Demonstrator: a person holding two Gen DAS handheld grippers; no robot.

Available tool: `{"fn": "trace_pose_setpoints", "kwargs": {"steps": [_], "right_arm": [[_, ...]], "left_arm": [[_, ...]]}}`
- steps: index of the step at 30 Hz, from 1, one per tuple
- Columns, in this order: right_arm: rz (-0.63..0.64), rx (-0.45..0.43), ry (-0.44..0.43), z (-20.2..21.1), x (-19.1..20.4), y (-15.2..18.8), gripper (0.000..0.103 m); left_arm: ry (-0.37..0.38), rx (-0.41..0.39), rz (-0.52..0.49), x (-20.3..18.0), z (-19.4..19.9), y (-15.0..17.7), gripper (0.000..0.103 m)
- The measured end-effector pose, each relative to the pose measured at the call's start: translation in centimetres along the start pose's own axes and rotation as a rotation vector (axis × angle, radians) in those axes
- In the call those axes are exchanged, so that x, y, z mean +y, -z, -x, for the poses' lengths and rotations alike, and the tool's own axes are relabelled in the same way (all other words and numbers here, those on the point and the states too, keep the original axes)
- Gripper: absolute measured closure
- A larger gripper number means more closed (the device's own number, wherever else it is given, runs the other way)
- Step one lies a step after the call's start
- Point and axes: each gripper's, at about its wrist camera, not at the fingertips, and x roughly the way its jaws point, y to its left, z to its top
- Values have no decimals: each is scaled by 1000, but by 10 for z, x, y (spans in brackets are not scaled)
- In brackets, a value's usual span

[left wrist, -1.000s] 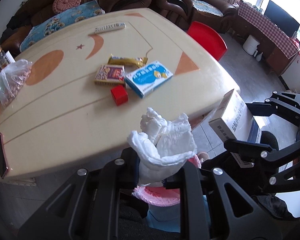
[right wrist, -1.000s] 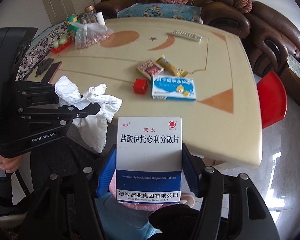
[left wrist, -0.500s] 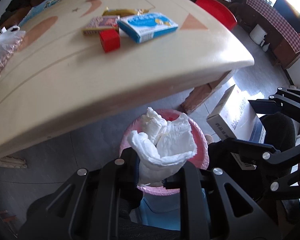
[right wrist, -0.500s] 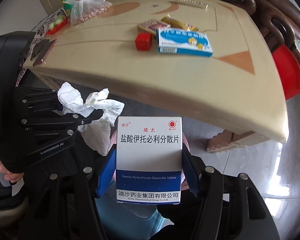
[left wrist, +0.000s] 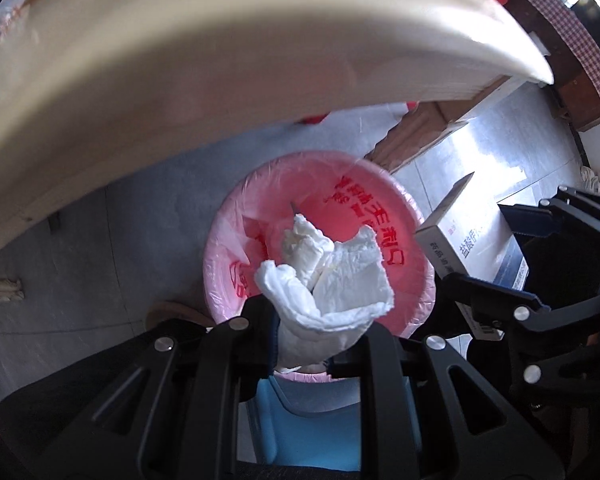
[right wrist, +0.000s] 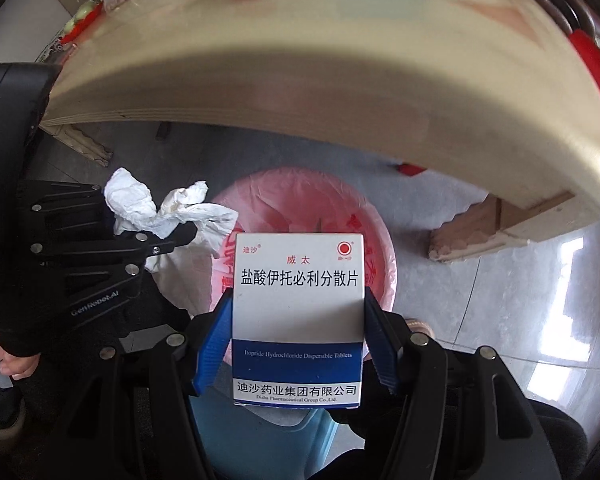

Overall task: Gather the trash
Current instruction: 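Open both tools over the pink bin, dropping tissue and medicine box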

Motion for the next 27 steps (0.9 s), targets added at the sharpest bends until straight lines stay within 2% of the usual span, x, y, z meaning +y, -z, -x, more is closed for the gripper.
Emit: {"fn": "trace_pose_setpoints", "kwargs": {"steps": [14,27], "right_arm": [[-28,138,-8,-86,-13,2,43],[2,207,9,-128,-16,4,43]], "left_arm": [[2,136,55,14,-69,-2,86],[6,233,53,11,-112,-8,86]]}}
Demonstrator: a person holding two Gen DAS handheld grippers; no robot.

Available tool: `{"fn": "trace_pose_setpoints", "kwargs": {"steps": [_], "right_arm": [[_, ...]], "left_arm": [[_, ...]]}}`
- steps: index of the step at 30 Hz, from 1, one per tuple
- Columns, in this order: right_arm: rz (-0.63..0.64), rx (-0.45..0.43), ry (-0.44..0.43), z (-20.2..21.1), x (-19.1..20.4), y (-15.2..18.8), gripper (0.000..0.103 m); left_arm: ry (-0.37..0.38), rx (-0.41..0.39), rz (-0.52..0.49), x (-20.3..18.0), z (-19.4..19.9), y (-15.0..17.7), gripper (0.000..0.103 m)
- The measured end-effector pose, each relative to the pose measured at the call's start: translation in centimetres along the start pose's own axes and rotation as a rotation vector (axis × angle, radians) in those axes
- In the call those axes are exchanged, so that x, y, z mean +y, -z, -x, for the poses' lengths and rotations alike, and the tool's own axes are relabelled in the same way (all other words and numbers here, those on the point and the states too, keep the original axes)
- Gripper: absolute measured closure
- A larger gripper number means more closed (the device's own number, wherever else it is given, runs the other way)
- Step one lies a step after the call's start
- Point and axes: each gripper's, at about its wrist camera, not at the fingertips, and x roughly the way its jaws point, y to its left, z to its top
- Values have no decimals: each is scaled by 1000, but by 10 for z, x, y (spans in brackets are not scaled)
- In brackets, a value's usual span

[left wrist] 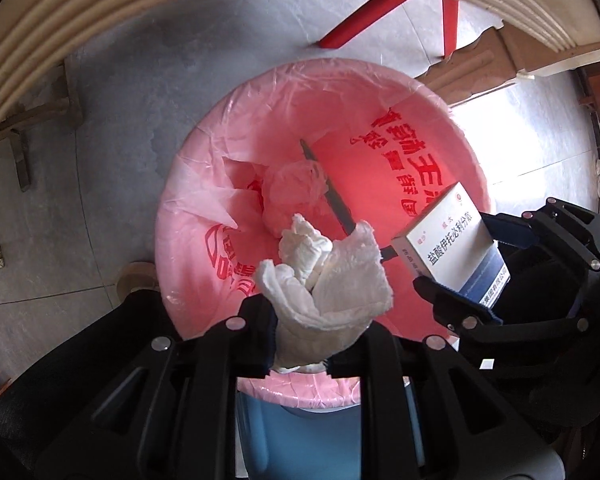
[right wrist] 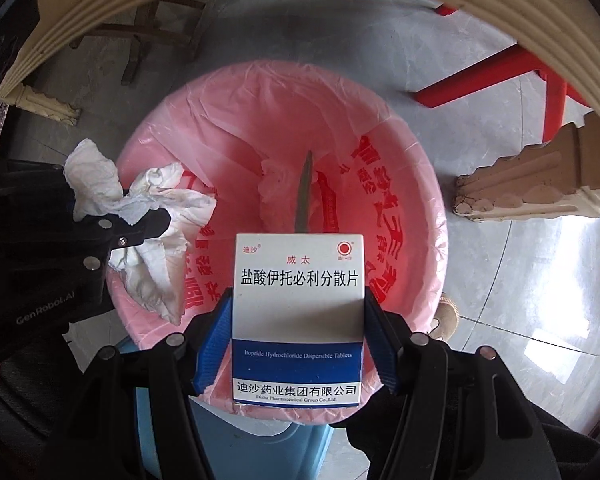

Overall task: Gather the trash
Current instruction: 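Open both tools over the pink bin, dropping tissue and medicine box, then raise both tools from the bin back over the table items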

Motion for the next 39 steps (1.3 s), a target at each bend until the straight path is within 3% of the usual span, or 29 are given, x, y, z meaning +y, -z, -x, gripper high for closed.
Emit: {"fn": "trace_pose_setpoints", "kwargs": {"steps": [8,10,12,14,39], "right_arm": [[17,2,6,-3,1,-4,43],[27,-4,-12,-3,3,-4,42],[33,-7,-14,-3,4,-4,38],[34,-17,-9,-3,4,-3,26],[9,-35,0,8,-3,-1,25]], "left_arm": [[-17,18,0,2,-8,-7,84],[-8,29,5,1,-9,-7,59],[-11,27,1,0,-9,-8,55],[-19,26,-6,0,-6,-8,47],[-34,-8,19,3,5,-7,45]]}}
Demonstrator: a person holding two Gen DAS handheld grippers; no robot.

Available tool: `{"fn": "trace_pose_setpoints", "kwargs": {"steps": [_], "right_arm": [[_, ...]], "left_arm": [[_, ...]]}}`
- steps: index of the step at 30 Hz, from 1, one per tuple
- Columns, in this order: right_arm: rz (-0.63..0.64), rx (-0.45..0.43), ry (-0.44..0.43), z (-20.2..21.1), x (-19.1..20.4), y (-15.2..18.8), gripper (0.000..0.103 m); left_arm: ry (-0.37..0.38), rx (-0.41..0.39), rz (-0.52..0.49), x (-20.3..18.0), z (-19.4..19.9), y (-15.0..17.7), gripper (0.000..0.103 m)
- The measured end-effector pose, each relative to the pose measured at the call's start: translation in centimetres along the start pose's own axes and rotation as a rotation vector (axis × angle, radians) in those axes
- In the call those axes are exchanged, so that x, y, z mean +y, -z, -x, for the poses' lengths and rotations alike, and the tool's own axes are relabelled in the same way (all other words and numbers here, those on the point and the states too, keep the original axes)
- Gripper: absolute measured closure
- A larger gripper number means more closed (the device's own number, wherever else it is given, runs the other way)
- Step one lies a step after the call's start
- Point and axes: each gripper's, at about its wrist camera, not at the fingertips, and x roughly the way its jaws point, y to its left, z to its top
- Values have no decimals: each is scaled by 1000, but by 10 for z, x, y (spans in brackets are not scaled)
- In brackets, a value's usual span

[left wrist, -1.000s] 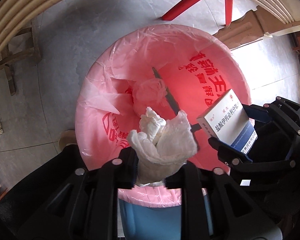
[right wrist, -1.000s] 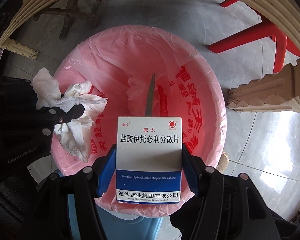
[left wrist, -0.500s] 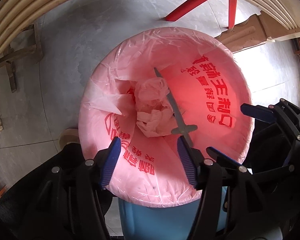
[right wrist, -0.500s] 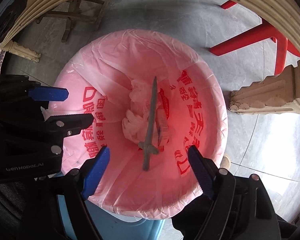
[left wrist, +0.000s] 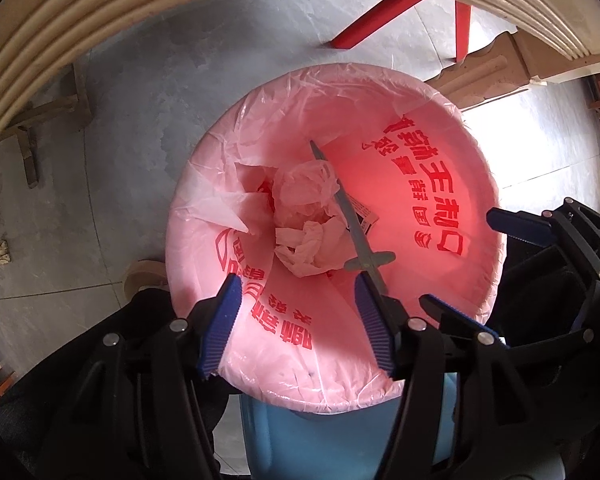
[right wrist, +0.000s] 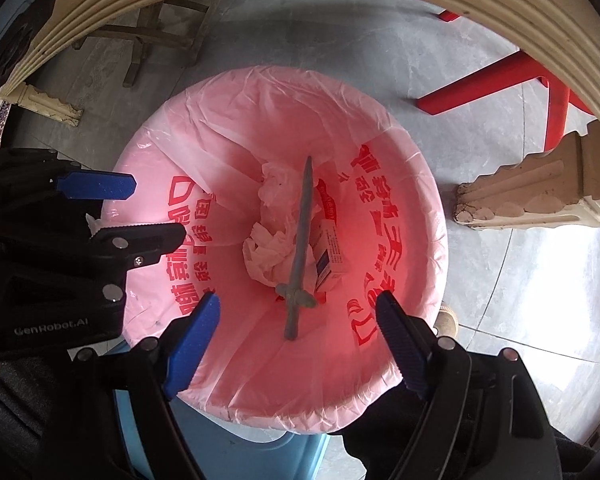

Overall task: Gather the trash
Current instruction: 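Raise both tools from the bin back over the table items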

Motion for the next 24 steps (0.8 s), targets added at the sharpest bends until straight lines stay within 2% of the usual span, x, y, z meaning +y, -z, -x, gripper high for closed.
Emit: {"fn": "trace_pose_setpoints", "kwargs": {"steps": [9,11,14,20,24], "right_arm": [[-29,-59,22,33,-3,8,25],[-39,-90,26,50,-4,9,25],[-34,-136,32,77,-3,13,25],[8,-252,29,152,4,18,25],[43,-351,31,214,5,10,25]], "left_arm": [[-46,-68,-19,-3,30,18,45],[-63,-94,-27,-5,44,24,45],[-51,-132,-37,-7,67,33,45],[-72,-266,-51,2,154,48,45],[-82,-343,-43,10,216,44,37]]}}
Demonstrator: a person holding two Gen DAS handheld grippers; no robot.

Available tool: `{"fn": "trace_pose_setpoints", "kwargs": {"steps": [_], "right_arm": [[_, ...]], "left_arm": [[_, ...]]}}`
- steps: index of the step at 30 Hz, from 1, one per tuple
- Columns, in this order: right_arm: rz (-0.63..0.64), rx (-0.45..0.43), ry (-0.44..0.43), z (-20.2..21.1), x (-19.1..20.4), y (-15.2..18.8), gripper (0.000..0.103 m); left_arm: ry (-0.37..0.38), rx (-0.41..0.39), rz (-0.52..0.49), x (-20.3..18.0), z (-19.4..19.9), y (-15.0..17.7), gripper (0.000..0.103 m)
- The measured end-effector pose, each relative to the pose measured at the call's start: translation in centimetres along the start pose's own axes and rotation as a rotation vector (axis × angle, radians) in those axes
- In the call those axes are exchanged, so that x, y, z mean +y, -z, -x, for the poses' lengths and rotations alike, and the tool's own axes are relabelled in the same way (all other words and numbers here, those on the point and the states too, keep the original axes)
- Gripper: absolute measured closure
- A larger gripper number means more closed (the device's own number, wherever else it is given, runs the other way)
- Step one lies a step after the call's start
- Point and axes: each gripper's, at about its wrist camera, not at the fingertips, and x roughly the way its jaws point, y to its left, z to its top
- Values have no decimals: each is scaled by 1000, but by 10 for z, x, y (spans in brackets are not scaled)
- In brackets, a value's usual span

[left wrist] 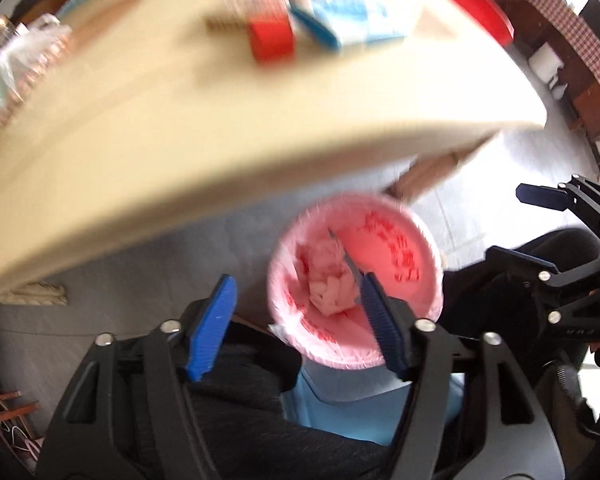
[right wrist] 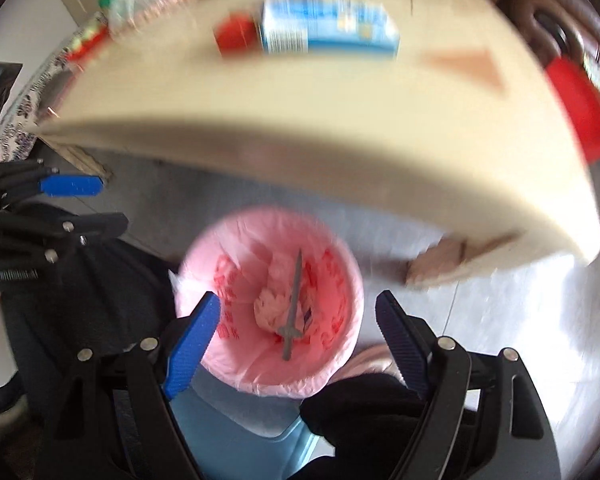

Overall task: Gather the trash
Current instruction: 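Raise both tools from the bin back over the table items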

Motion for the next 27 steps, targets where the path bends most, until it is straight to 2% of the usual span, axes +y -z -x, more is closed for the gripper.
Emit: {"fn": "trace_pose_setpoints", "kwargs": {"steps": [4,6,9,14,19,27], "right_arm": [[36,-84,10,50,-5,-38,25],[53,-127,17,76,-9,-65,25],[87,-171,21,105,-10,-99,25],[128,-218,37,135,-19,-155,21],[163,-204,41,124,-25,-203,21],[235,-101,30,50,-41,-247,21]], "left_arm": [[30,-36,53,19,49,-37,37],[21,-52,91,25,70,-59,37],[-13,-89,95,25,98,-95,37],[0,-106,196,32,122,-150,37],[19,-59,259,34,102,-186,37],[59,63,371,51,20,-223,37]]}}
